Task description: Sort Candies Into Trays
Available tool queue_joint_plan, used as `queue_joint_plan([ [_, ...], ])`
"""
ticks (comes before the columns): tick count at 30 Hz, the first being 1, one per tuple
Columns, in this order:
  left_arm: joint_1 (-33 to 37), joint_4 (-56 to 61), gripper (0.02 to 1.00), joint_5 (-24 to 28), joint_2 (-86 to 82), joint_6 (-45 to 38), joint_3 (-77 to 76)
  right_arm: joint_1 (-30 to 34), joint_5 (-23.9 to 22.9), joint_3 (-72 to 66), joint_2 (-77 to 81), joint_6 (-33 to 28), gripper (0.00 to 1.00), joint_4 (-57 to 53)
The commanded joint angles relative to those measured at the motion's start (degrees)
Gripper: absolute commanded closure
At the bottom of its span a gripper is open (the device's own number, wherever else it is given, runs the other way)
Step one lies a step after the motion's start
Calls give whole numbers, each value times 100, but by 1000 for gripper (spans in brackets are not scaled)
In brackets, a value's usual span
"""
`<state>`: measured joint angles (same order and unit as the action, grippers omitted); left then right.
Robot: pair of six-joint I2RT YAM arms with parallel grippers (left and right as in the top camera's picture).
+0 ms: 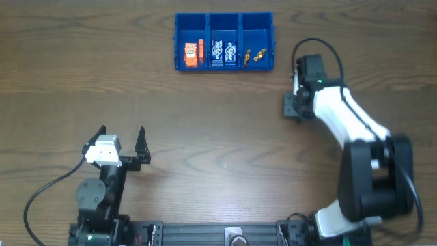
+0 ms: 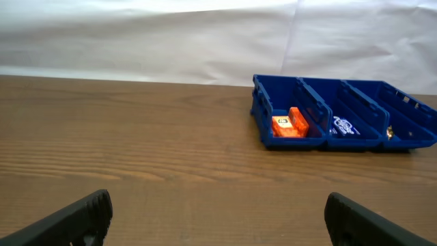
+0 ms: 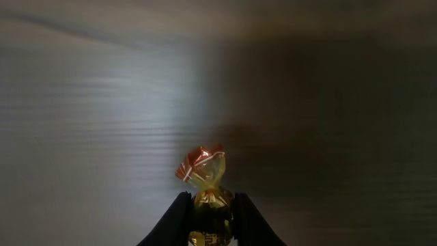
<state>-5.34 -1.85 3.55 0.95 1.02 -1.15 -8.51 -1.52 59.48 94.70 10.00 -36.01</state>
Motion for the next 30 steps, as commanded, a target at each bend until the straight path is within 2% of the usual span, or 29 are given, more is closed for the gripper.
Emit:
queue_joint_plan([
  [1, 17, -240, 20, 52, -26, -87, 85, -791, -133, 420, -1412, 376, 836, 166],
  [5, 17, -240, 20, 50, -26, -87, 85, -852, -138, 1567, -1082, 391, 842, 74],
  [10, 17, -240, 20, 50, -26, -85, 85, -852, -352, 3331, 317, 391, 844, -275],
  [15, 17, -240, 23, 50, -26, -87, 85, -852, -354, 4695, 1788, 391, 840, -527],
  [22, 17, -240, 20, 52, -26, -85, 85, -796, -356, 4937, 2656, 391, 825, -299],
  [30, 17, -240, 23, 52, -26, -87, 85, -782, -442, 4933, 2839, 389, 776, -107],
])
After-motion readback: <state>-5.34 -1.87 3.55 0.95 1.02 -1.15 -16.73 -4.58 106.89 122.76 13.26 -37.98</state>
